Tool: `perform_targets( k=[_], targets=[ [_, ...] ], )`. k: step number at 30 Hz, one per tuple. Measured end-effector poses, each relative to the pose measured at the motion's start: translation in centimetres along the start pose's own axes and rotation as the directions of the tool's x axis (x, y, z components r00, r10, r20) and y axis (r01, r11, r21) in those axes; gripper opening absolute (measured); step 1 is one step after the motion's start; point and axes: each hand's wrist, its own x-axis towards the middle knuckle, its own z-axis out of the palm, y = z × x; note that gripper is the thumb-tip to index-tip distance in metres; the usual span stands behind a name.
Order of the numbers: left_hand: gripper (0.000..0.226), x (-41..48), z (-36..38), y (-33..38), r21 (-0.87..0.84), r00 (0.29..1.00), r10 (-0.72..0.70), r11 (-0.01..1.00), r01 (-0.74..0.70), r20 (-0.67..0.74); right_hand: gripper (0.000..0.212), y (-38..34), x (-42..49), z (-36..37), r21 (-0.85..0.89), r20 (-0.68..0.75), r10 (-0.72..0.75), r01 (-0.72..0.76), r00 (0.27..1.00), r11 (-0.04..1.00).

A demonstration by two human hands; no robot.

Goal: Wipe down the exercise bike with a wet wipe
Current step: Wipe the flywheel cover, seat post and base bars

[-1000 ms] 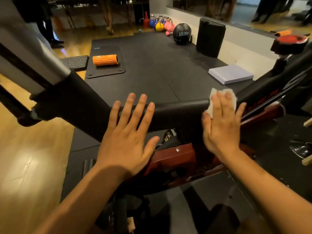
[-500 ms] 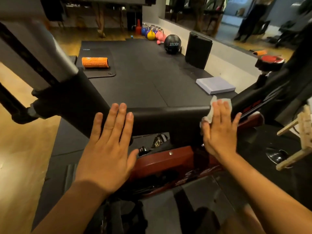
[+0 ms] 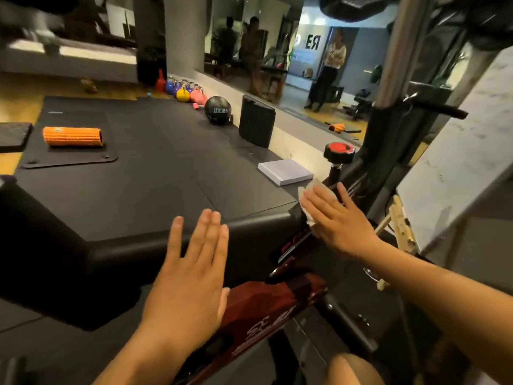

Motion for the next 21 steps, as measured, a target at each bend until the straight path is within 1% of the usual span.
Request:
perform_targets(
  k=[1,3,5,6,7,8,9,10,11,12,13,14,15,16,17,18,19,21],
  targets=[
    [0.098,1.1,0.3,0.7,0.004,0.999,0.039,0.999,-0.039,-0.007,0.058,1.5,-0.5,-0.1,-0.033,0.007,-0.039,0.040,0.999,0.999],
    [0.095,3.6,0.0,2.3,0.036,0.985,0.133,0.990,-0.137,0.114,0.057,4.7,-1.3,-0.6,-0.073,0.029,-0.054,0.056,0.998,0.996],
    [0.096,5.9,0.2,3.7,0.026,0.966,0.219,0.974,-0.225,0.134,0.056,6.5,-2.0,-0.4,-0.105,0.055,-0.058,0.064,0.997,0.992],
    [0.096,6.9,0.5,4.2,0.015,0.958,0.251,0.967,-0.255,0.137,0.055,7.0,-2.5,0.0,-0.114,0.051,-0.028,0.034,0.998,0.993],
    [0.097,8.0,0.6,4.7,0.013,0.952,0.274,0.960,-0.278,0.139,0.057,7.6,-3.0,0.8,-0.117,0.030,0.041,-0.037,0.999,0.992],
    [0.097,9.0,0.6,5.0,0.023,0.944,0.291,0.954,-0.298,0.156,0.063,8.2,-3.4,1.3,-0.087,0.024,0.167,-0.165,0.986,0.983],
    [0.098,9.9,0.7,5.3,0.038,0.935,0.307,0.947,-0.318,0.178,0.071,8.8,-3.5,1.7,-0.041,0.025,0.302,-0.301,0.953,0.953],
    [0.098,10.7,0.7,5.5,0.047,0.927,0.319,0.941,-0.335,0.199,0.076,9.4,-3.3,1.9,0.005,0.022,0.425,-0.425,0.905,0.905],
    [0.098,11.6,0.7,5.7,0.050,0.919,0.330,0.936,-0.348,0.214,0.078,10.1,-2.8,2.3,0.079,0.035,0.519,-0.520,0.854,0.851],
    [0.098,12.3,0.8,5.9,0.048,0.912,0.341,0.932,-0.360,0.228,0.074,10.2,-1.6,1.6,0.239,0.034,0.608,-0.597,0.793,0.765],
    [0.098,12.9,0.8,5.9,0.035,0.905,0.348,0.929,-0.367,0.244,0.065,10.1,0.1,1.0,0.439,0.019,0.703,-0.637,0.711,0.633],
    [0.098,13.7,0.9,6.0,0.017,0.898,0.355,0.928,-0.372,0.259,0.058,9.8,2.2,0.0,0.615,0.017,0.781,-0.623,0.624,0.484],
    [0.098,14.5,0.9,6.2,-0.003,0.893,0.361,0.927,-0.374,0.268,0.055,9.7,4.2,-1.2,0.724,0.035,0.836,-0.590,0.548,0.356],
    [0.098,15.1,1.0,6.3,-0.032,0.889,0.365,0.928,-0.371,0.276,0.052,10.1,6.2,-2.2,0.765,0.021,0.862,-0.563,0.507,0.313],
    [0.098,15.6,1.0,6.4,-0.070,0.887,0.366,0.930,-0.362,0.281,0.048,10.8,8.0,-3.0,0.796,-0.015,0.885,-0.530,0.466,0.293],
    [0.099,16.0,1.1,6.4,-0.102,0.885,0.366,0.930,-0.352,0.287,0.047,11.6,9.5,-4.0,0.829,-0.070,0.896,-0.475,0.438,0.297],
    [0.100,16.1,1.2,6.5,-0.114,0.883,0.369,0.929,-0.352,0.290,0.050,12.6,10.8,-5.3,0.860,-0.116,0.903,-0.412,0.415,0.300],
    [0.103,16.3,1.2,6.6,-0.113,0.883,0.375,0.927,-0.357,0.282,0.055,14.8,13.0,-7.6,0.842,-0.267,0.866,-0.334,0.423,0.423]
  ],
)
